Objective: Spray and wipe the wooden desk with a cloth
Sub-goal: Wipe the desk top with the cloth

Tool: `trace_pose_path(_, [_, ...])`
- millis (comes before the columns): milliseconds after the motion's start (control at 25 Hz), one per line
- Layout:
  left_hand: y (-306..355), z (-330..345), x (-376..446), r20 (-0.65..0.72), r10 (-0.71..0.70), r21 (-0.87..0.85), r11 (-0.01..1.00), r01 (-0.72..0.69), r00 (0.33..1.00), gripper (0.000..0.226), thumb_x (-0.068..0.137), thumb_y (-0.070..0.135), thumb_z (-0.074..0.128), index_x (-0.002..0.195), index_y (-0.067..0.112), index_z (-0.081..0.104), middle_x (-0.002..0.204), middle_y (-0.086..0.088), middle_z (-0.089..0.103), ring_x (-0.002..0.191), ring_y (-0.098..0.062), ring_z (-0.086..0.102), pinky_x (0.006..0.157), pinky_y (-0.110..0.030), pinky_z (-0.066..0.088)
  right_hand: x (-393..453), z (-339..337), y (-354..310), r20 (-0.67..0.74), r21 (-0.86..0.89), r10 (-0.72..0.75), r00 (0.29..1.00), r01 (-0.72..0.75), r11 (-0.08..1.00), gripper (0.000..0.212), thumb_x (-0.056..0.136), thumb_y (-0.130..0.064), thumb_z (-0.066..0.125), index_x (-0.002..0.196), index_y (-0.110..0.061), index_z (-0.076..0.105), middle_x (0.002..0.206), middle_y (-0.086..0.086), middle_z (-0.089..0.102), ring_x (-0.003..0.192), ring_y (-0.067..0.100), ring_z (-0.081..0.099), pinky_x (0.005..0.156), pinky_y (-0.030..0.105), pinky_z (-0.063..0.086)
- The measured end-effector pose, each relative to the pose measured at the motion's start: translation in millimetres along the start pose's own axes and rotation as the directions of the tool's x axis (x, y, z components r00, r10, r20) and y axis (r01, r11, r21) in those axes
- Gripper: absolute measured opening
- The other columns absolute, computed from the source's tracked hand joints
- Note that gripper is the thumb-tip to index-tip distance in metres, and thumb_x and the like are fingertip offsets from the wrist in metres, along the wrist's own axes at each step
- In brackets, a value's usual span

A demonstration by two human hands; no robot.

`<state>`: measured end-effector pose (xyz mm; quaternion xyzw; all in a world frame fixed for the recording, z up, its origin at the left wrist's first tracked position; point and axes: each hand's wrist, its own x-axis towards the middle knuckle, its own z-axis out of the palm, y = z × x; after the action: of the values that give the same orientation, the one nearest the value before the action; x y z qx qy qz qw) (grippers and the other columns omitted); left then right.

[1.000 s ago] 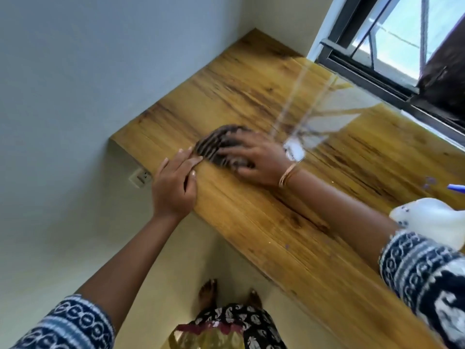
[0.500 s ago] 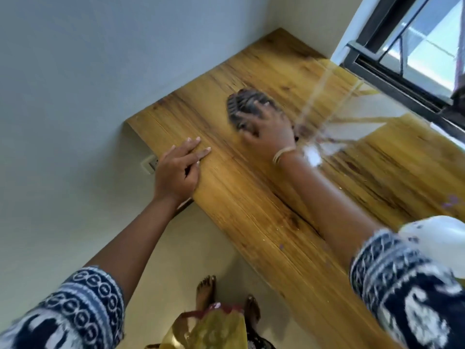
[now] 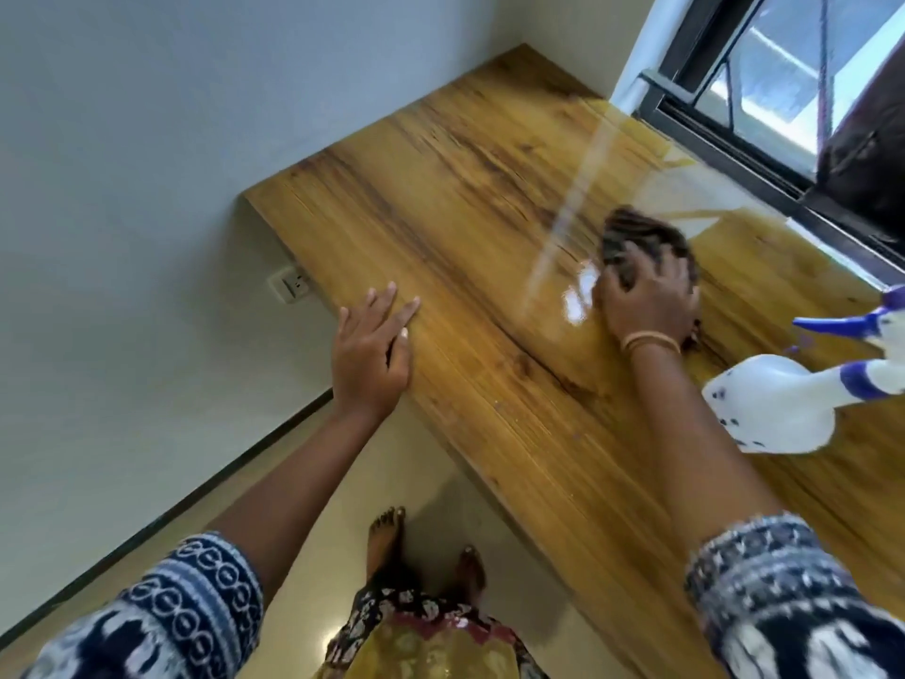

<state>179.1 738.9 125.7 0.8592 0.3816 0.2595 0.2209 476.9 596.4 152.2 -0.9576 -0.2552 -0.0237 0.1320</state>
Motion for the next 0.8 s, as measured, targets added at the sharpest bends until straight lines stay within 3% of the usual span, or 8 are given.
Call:
trace_pose_path(80, [-2,1,-1,-0.003,-0.013,-0.001,1.000,0.013,1.000,0.040,0.097,0.019,0.044,0.134,0.028,0.060,0.149,0.000,0.046,0.143,-0.023,0.035,0.117,-0.044,0.018,13,0,-3,-0.013,0.037,0.290,0.957,-0.290,0.956,0.062,0.087,-0.055,0.041,0.144,-0.031,0.048,0.158,0.015,0.031,0.146,0.037,0.024,0.117,0.055,0.018])
trace_pose_path(160, [-3,0,0,0.001,-0.018,0.005,1.000,0.018,1.000,0.040,0.098,0.020,0.043,0.134,0.029,0.059,0.150,0.001,0.045,0.144,-0.021,0.034,0.117,-0.044,0.017,-5,1,-25,0.012,0.021,0.272,0.962,-0.272,0.962,0.060,0.091,-0.055,0.041,0.147,-0.032,0.044,0.160,0.015,0.028,0.147,0.038,0.022,0.118,0.055,0.017])
trace_pose_path(320, [-2,-1,-1,0.016,-0.025,0.020,1.000,0.024,1.000,0.039,0.100,0.021,0.042,0.134,0.030,0.058,0.151,0.001,0.045,0.144,-0.022,0.033,0.117,-0.045,0.016,-110,2,-68,0.115,0.048,-0.309,0.944,0.306,0.951,0.056,0.093,-0.059,0.037,0.146,-0.040,0.042,0.159,0.010,0.031,0.146,0.032,0.028,0.120,0.052,0.014])
trace_pose_path(480, [-5,-3,2,0.077,-0.009,0.085,0.996,0.003,0.997,0.042,0.101,0.025,0.037,0.139,0.032,0.053,0.154,0.001,0.040,0.146,-0.022,0.029,0.118,-0.045,0.015,-175,-12,-60,0.253,0.185,-0.801,0.543,0.785,0.591,0.056,0.088,-0.057,0.044,0.143,-0.044,0.045,0.159,0.001,0.032,0.148,0.025,0.026,0.120,0.047,0.014])
trace_pose_path(520, [-4,-5,2,0.107,-0.015,0.091,0.996,0.005,0.994,0.043,0.101,0.026,0.037,0.140,0.033,0.051,0.156,0.002,0.037,0.147,-0.021,0.027,0.118,-0.044,0.014,-159,-15,-51,0.236,0.214,-0.829,0.507,0.805,0.553,0.056,0.088,-0.055,0.046,0.142,-0.043,0.047,0.159,-0.002,0.033,0.148,0.023,0.027,0.121,0.048,0.017])
trace_pose_path(560, [-4,-7,1,0.142,-0.017,0.091,0.996,0.004,0.990,0.044,0.100,0.029,0.036,0.142,0.034,0.049,0.158,0.002,0.033,0.148,-0.020,0.024,0.119,-0.044,0.012,-140,-16,-39,0.208,0.224,-0.807,0.553,0.776,0.590,0.054,0.088,-0.053,0.048,0.141,-0.041,0.049,0.157,-0.003,0.037,0.146,0.023,0.030,0.120,0.051,0.021])
trace_pose_path(680, [-4,-18,-13,0.240,0.006,0.055,0.998,-0.020,0.971,0.048,0.098,0.036,0.035,0.146,0.036,0.042,0.161,0.003,0.023,0.151,-0.018,0.013,0.118,-0.041,0.016,-76,-17,-9,0.088,0.132,-0.462,0.883,0.449,0.884,0.057,0.087,-0.058,0.042,0.139,-0.037,0.053,0.154,0.003,0.041,0.142,0.028,0.037,0.116,0.051,0.029])
trace_pose_path(800, [-4,-30,-27,0.320,0.008,-0.017,1.000,-0.003,0.947,0.051,0.098,0.037,0.045,0.148,0.035,0.038,0.163,0.006,0.015,0.151,-0.015,0.006,0.115,-0.036,0.020,-53,-11,-26,0.128,0.009,-0.050,0.991,0.049,0.999,0.060,0.088,-0.062,0.039,0.144,-0.042,0.044,0.161,0.007,0.028,0.148,0.029,0.023,0.119,0.049,0.020])
